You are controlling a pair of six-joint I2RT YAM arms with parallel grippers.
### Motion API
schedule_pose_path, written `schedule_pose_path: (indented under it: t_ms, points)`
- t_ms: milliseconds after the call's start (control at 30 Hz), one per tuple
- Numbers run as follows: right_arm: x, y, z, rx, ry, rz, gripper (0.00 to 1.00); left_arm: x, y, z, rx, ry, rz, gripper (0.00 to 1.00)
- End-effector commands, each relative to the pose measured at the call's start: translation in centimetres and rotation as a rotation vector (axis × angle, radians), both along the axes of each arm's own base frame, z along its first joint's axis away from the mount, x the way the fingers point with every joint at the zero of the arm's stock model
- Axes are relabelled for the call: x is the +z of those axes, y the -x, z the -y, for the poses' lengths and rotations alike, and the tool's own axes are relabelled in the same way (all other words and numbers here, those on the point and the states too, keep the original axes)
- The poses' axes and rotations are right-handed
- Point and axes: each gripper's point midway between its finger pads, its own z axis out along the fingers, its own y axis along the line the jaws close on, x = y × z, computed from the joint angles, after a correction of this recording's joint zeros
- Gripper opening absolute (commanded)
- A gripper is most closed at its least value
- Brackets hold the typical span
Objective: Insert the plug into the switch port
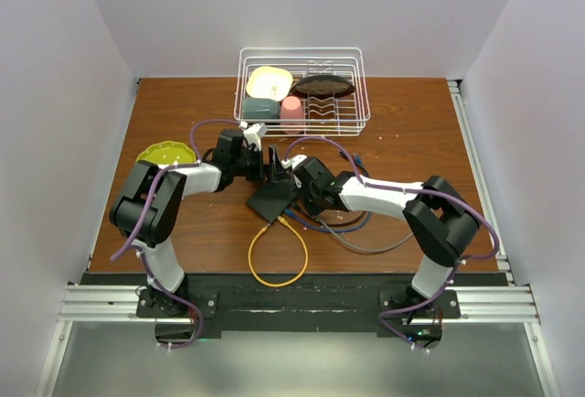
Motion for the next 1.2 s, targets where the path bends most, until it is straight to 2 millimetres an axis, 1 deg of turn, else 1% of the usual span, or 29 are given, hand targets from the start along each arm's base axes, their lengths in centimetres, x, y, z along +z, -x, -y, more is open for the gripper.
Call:
schedule_pose_path:
  t_ms: [0, 200, 367, 533, 633, 733, 900, 1033, 1067, 1167]
  points:
    - [2.4, -1.5, -2.8, 0.018, -0.095, 0.061, 0.0, 1.3, -0.5, 1.3, -0.055, 0.04, 0.041, 0.85]
    - [2.6, -1.3, -3.8, 0.033, -0.13, 0.058, 0.0, 1.3, -0.4, 1.4, -0.059, 0.049, 0.044, 0.84]
    - [3.4, -1.2, -4.6, 0.033, -0.154, 0.073, 0.0, 1.4, -0.4, 1.5, -0.065, 0.052, 0.046, 0.83]
    - [4.1, -1.5, -4.7, 0.023, -0.161, 0.105, 0.0, 1.5, -0.4, 1.6, -0.075, 0.058, 0.05, 0.83]
    - [4.2, -1.6, -4.4, 0.013, -0.155, 0.126, 0.0, 1.4, -0.3, 1.5, -0.075, 0.053, 0.05, 0.83]
    - [4.2, -2.0, -3.8, 0.004, -0.141, 0.152, 0.0, 1.4, -0.3, 1.6, -0.08, 0.055, 0.053, 0.82]
    - [3.6, -1.8, -3.7, 0.035, -0.136, 0.168, 0.0, 1.6, -0.3, 1.7, -0.092, 0.058, 0.061, 0.83]
    - [3.2, -1.4, -4.4, 0.102, -0.156, 0.164, 0.0, 1.6, -0.2, 1.8, -0.107, 0.064, 0.067, 0.83]
    - [2.9, -1.0, -4.7, 0.119, -0.156, 0.151, 0.0, 1.7, -0.2, 1.8, -0.109, 0.065, 0.073, 0.83]
    - [2.7, -0.6, -5.2, 0.152, -0.157, 0.151, 0.0, 1.8, -0.1, 1.8, -0.115, 0.062, 0.083, 0.83]
